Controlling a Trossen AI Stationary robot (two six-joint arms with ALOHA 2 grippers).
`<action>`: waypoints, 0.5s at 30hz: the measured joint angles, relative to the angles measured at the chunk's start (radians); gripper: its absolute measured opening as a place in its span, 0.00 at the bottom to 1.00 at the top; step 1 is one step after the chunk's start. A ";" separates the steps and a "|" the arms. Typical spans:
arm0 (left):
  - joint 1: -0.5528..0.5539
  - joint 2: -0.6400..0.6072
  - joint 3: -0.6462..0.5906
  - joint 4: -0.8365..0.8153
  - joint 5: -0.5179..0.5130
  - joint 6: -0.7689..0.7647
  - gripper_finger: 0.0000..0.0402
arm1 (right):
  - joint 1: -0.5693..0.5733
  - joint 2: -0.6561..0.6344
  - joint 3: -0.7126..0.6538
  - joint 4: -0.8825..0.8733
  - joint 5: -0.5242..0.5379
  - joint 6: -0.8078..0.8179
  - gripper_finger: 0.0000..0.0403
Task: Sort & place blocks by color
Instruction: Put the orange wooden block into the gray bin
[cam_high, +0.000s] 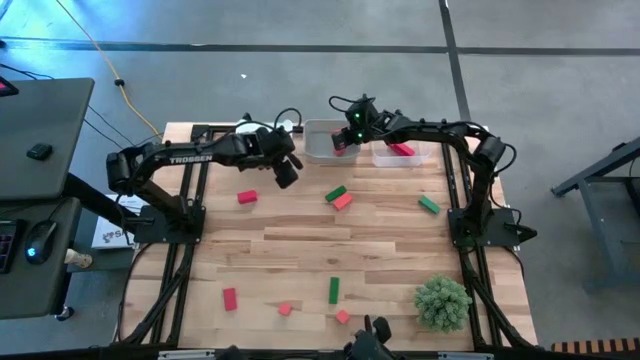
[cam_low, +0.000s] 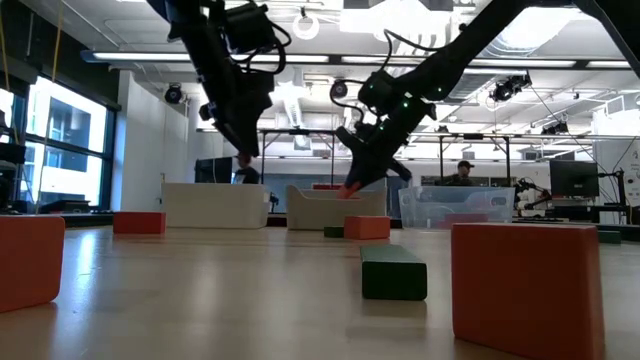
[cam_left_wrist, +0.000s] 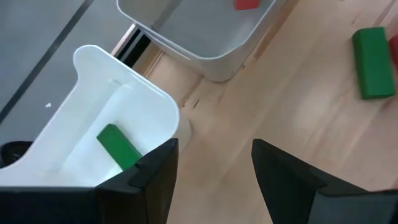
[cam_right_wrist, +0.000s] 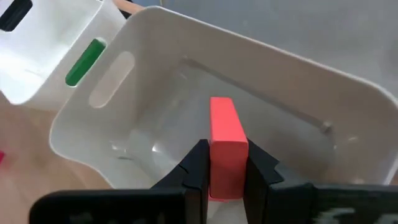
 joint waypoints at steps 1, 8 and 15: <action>0.004 0.000 0.000 0.000 0.001 0.012 0.48 | 0.000 0.000 0.000 -0.003 0.000 0.007 0.10; 0.031 0.000 0.000 0.001 0.029 0.078 0.48 | 0.001 0.000 0.000 -0.003 0.018 0.054 0.10; 0.052 0.000 0.000 0.002 0.044 0.103 0.48 | 0.001 0.000 0.000 -0.003 0.017 0.081 0.15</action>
